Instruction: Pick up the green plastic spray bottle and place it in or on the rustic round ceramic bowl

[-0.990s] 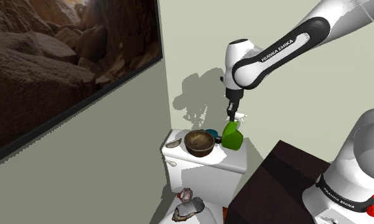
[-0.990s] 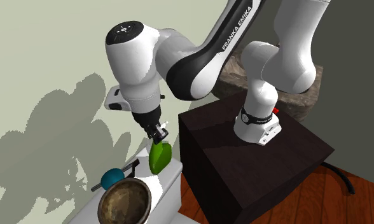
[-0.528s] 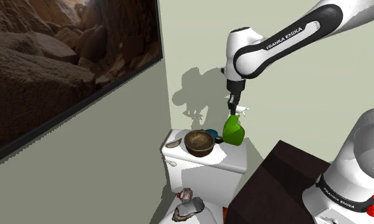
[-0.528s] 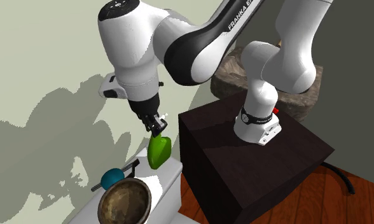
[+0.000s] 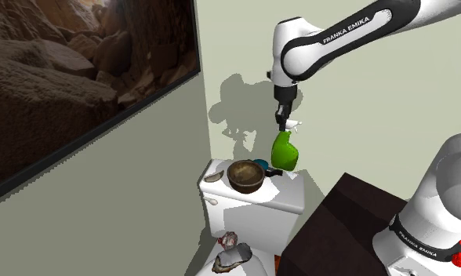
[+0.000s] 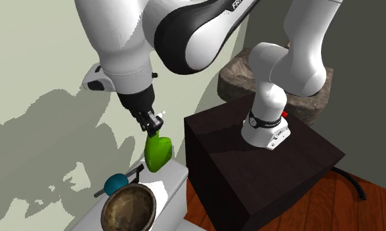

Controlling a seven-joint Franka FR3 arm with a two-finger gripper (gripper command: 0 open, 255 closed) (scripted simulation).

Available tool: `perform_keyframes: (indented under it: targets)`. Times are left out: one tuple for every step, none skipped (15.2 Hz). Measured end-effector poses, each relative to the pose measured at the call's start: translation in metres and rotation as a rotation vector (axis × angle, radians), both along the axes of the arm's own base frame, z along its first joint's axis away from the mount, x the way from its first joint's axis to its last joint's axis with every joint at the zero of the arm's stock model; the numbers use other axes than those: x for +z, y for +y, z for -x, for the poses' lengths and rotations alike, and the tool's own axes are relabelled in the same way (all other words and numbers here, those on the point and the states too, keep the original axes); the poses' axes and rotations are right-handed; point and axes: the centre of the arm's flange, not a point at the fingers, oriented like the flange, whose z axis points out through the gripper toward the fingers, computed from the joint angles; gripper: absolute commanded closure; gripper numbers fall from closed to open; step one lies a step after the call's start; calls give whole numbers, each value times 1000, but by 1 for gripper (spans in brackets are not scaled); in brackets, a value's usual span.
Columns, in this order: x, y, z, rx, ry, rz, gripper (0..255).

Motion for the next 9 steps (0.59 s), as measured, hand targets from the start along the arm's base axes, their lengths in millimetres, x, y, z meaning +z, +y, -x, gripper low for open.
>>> perform_keyframes:
  targets:
    - [7, 4, -9, 0, 0, 0, 255]
    - [13, 5, -18, 0, 0, 0, 255]
    - [17, 10, -31, 0, 0, 0, 255]
    - [22, 14, -43, 0, 0, 0, 255]
    - [31, 18, -55, 0, 0, 0, 255]
    - [39, 22, -65, 0, 0, 0, 255]
    - [48, 26, -74, 0, 0, 0, 255]
    - [54, 31, -86, 0, -1, 0, 255]
    - [59, 33, -98, 0, 0, 0, 255]
